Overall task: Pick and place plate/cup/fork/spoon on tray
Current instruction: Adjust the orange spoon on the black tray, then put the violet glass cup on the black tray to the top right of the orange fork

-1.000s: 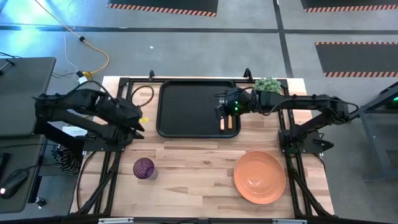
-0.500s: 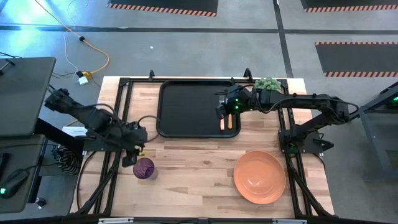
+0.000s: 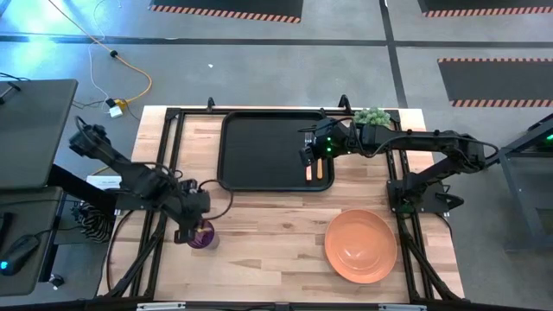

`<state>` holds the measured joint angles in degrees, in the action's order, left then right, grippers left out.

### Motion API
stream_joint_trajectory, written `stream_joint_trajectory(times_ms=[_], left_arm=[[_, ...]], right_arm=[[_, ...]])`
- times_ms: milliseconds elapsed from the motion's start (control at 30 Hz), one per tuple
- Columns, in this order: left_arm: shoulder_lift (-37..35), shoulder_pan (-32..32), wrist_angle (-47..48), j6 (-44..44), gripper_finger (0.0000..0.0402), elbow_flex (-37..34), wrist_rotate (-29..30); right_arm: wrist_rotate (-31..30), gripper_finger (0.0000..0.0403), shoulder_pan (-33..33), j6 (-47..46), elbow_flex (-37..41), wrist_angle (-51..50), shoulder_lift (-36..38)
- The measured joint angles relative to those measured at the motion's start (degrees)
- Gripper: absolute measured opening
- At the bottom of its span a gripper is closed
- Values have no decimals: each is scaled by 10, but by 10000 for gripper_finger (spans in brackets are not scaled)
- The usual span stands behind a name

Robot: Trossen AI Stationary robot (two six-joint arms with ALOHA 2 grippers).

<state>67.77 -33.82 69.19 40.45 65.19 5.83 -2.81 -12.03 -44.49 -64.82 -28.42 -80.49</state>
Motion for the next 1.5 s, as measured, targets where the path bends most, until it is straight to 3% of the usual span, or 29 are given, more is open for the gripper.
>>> stream_joint_trajectory(times_ms=[800,967,1200,1500], left_arm=[[101,0,7,0,159,0,14],[102,1,9,11,119,0,14],[102,2,10,9,17,0,13],[88,49,16,-1,5,0,2]], right_arm=[[3,71,0,14,0,0,0],[3,71,0,15,0,0,0],[3,71,0,15,0,0,0],[8,71,0,15,0,0,0]])
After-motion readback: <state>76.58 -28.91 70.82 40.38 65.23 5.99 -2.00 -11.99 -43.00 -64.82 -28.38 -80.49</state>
